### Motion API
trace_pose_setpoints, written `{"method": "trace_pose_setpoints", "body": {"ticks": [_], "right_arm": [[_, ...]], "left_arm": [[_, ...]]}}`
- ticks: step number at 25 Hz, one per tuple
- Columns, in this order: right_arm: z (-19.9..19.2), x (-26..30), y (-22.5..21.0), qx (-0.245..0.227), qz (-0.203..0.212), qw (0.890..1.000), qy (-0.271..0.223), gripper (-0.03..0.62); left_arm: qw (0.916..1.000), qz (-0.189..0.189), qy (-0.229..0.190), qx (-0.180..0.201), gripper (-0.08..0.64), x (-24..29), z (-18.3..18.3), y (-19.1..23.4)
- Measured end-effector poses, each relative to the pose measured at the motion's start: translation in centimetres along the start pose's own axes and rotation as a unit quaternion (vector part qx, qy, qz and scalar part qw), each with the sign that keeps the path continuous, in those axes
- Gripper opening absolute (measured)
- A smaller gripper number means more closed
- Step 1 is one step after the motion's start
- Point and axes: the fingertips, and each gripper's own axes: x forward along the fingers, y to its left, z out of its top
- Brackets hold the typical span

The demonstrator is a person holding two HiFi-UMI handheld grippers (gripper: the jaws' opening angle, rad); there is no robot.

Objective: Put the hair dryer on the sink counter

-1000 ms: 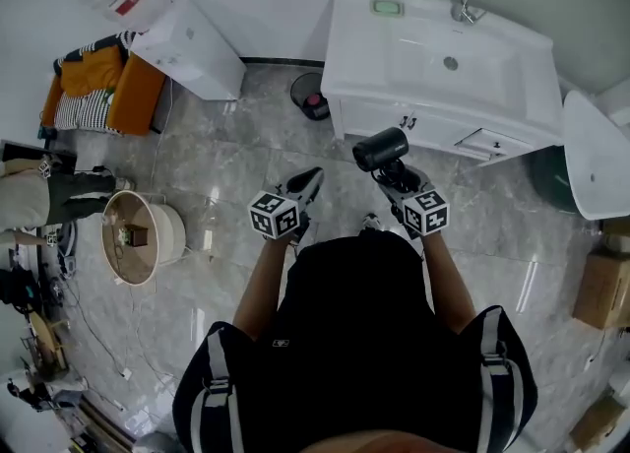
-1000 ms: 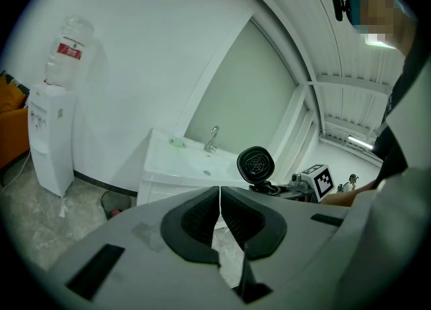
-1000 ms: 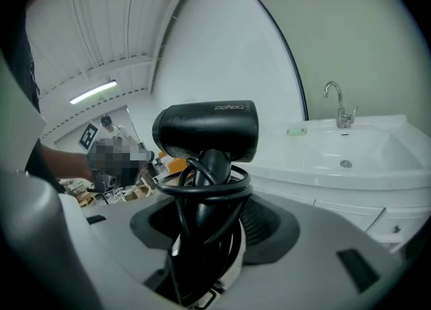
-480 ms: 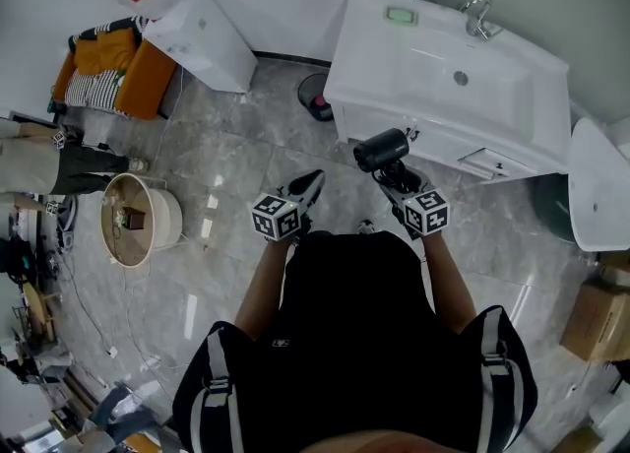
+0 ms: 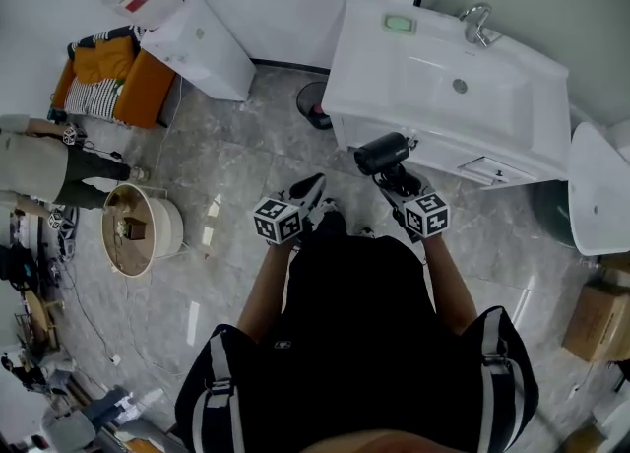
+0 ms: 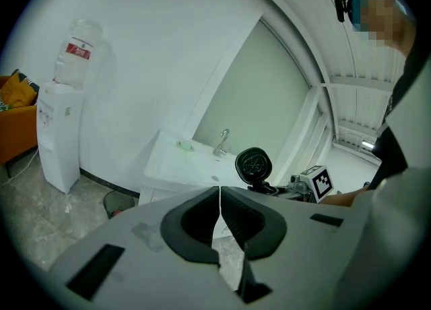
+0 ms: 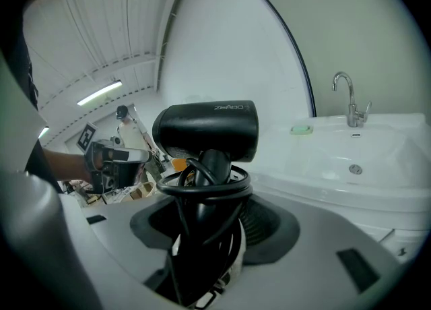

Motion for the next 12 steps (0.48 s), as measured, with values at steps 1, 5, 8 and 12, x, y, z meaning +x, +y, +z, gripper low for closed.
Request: {"method": "trace_pose_setpoints", "body": {"ticks": [1,5,8,12], "right_arm": [[0.2,0.2,-0.1,0.001,-0.002,1.000,0.000,0.288],[0.9,1.1,-0.8,0.009,-0.015,1.000,0.002,0.288],[2.0,1.9,-1.3,0.011,-0.024,1.000,0.004,0.288],[3.6,3.4,-2.1,0.003,-0.034,0.999,0.003,0.288]], "left_arm": [[1.0000,-0.003,0.000,0.000,0.019,0.3,0.2,0.2],[0.9998,-0.020,0.008,-0.001,0.018,1.6,1.2,1.4],[0.9993,-0.034,0.017,0.005,0.018,3.0,2.4,2.3],[0.9986,-0.050,0.017,0.009,0.018,4.6,4.4,3.8]]}}
